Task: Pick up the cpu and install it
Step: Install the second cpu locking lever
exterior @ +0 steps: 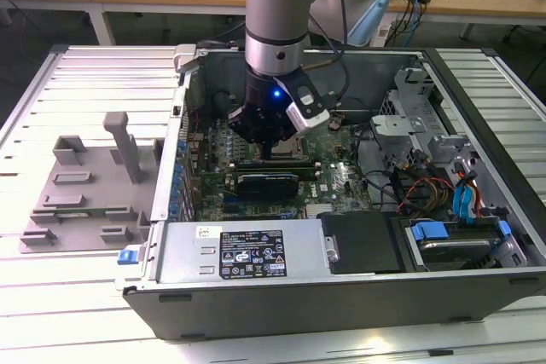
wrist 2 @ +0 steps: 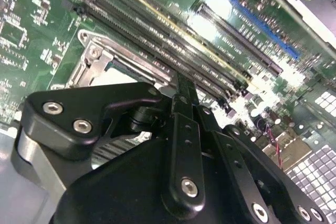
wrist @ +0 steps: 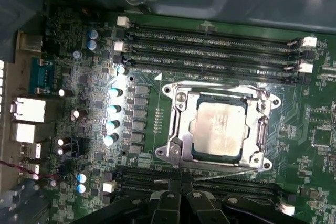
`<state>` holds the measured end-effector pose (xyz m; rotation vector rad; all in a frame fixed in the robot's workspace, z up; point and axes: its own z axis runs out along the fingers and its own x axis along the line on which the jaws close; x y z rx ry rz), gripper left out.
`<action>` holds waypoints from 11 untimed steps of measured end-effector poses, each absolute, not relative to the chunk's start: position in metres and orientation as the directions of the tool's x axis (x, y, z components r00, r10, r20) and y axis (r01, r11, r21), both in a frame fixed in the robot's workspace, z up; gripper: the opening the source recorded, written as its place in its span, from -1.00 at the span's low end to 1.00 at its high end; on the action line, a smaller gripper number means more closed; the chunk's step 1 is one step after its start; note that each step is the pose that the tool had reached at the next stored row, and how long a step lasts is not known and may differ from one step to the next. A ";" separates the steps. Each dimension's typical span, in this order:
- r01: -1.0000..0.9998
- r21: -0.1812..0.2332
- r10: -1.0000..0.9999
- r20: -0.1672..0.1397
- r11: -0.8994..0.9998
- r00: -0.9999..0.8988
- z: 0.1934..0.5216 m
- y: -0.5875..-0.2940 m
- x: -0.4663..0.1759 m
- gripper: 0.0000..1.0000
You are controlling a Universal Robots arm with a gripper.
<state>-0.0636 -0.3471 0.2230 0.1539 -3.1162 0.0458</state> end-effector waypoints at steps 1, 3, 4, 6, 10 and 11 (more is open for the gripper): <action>-0.099 -0.027 -0.098 0.022 0.995 -0.995 0.223 -0.347 -0.064 -0.79; -0.099 -0.023 -0.098 0.020 0.995 -0.995 0.223 -0.347 -0.069 -0.79; -0.099 -0.021 -0.098 0.020 0.995 -0.995 0.222 -0.347 -0.072 -0.79; -0.099 -0.021 -0.098 0.020 0.995 -0.995 0.222 -0.347 -0.072 -0.79; -0.099 -0.018 -0.098 0.019 0.995 -0.995 0.222 -0.347 -0.073 -0.79; -0.099 -0.015 -0.099 0.019 0.995 -0.995 0.221 -0.347 -0.073 -0.79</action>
